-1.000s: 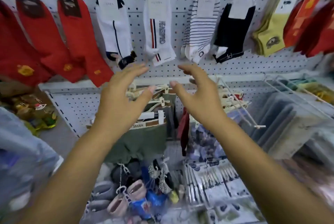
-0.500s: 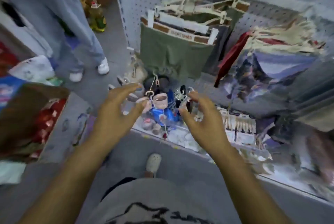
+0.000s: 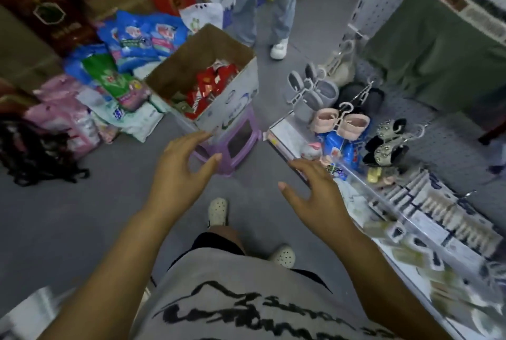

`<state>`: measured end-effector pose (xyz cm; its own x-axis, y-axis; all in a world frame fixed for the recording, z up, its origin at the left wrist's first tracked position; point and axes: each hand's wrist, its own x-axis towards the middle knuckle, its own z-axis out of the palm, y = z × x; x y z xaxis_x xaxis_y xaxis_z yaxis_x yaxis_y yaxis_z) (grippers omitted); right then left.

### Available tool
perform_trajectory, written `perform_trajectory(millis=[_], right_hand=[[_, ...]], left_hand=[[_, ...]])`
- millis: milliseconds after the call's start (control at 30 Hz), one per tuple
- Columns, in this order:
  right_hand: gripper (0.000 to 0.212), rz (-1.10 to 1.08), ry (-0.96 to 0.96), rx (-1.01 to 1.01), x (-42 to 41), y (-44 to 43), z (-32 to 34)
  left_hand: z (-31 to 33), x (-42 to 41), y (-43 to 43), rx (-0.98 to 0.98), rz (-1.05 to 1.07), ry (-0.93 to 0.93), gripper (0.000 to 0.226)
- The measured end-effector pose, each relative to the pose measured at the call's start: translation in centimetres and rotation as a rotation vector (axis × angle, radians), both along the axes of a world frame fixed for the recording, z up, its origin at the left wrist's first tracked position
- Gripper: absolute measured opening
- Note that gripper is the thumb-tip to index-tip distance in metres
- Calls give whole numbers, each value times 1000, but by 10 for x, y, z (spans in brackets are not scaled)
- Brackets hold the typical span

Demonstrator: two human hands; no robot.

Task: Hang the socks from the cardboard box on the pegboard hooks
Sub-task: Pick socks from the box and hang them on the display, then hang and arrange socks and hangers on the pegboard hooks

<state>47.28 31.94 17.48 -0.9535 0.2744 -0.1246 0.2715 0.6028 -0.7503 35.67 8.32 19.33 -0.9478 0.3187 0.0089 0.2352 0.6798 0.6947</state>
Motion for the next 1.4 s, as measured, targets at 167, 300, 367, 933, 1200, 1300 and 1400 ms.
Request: perform_trajectory(millis=[167,300,367,933,1200,1300,1400], right_hand=[[45,60,-20,31,-53,-46,-8],[43,56,-21,58,-112,-89,-17],[43,50,-20,59,-144,-113,-21],[31,222,-248,144,-364,-108,-81],[32,359,-549,100,-501,-62,-171],[40,202,-702,8,-535,-53,-207],[57,27,-760,-46,-559,-48,-241]], left_hand=[[-10,-27,-64,-53,80,-42,52],[-12,-75,-118,-61,89,-37,51],[-13,-104,-145,-83,82,-41,51],[-104,-291,-155,-138,140,-308,56],[-160,-360,-100,-197,241,-372,64],[-186,-379,-85,-242,304,-391,72],[-206,-386,-80,-287,355,-391,79]])
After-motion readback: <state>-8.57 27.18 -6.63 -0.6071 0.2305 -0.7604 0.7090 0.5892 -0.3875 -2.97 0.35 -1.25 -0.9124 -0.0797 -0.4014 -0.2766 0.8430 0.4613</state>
